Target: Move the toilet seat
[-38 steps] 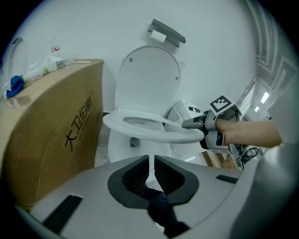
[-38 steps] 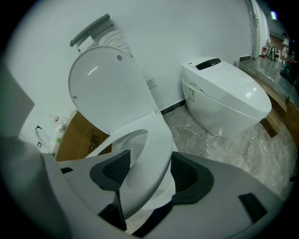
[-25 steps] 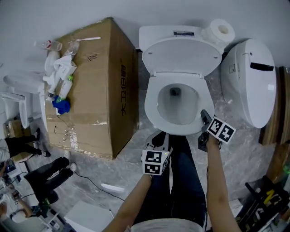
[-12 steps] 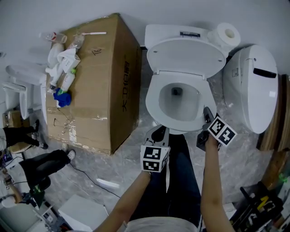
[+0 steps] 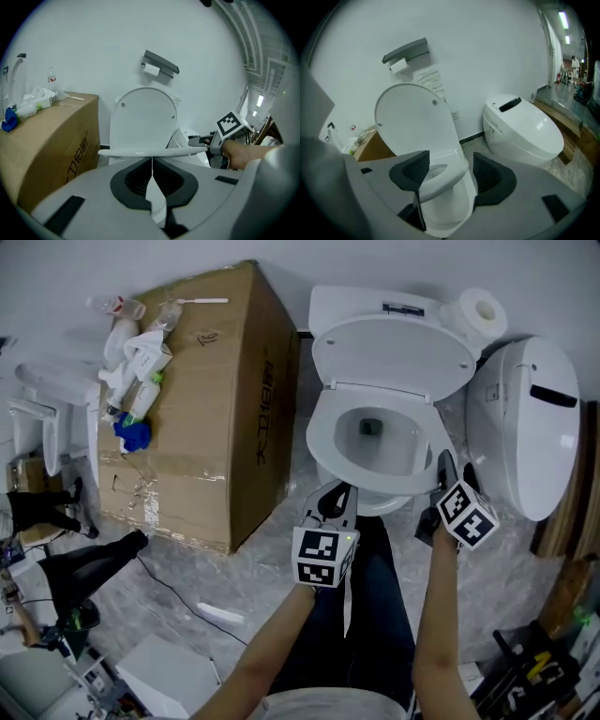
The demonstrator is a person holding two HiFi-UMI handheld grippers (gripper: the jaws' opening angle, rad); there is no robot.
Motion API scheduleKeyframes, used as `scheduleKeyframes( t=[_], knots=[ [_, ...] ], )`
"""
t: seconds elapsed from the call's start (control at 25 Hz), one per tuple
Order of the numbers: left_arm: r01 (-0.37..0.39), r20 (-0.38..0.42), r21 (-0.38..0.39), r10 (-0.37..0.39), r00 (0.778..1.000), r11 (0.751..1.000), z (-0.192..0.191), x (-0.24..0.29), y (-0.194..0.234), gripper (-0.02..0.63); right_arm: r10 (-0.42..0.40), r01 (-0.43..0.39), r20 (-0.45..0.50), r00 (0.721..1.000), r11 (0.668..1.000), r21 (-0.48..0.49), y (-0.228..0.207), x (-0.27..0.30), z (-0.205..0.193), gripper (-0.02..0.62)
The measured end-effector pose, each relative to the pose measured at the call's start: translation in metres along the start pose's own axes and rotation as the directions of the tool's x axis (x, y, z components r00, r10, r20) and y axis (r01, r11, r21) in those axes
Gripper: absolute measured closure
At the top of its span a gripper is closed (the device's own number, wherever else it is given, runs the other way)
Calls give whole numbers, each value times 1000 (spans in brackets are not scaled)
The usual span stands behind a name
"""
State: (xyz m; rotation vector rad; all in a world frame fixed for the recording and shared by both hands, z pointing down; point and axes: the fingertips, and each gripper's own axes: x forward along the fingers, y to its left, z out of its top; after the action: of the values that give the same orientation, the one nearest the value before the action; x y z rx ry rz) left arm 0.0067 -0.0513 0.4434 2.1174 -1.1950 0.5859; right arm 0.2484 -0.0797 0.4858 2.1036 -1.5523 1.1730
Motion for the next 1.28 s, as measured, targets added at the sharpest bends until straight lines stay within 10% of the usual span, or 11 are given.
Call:
scheduleKeyframes(
  t=[0.4, 0.56, 1.28],
  knots=[
    [8, 81, 24, -10, 997, 1000, 47, 12, -2, 586, 81, -75, 138, 987, 996, -46, 19, -41, 38, 309],
    [10, 108, 39, -14, 994, 999, 64, 16, -2, 586, 43, -28, 208, 977, 997, -74, 20, -53, 50, 413],
    [-8, 213, 48, -2, 977, 999, 124, 39, 7, 586, 167, -154, 171, 971, 985, -83, 77, -33, 55, 534]
  ],
)
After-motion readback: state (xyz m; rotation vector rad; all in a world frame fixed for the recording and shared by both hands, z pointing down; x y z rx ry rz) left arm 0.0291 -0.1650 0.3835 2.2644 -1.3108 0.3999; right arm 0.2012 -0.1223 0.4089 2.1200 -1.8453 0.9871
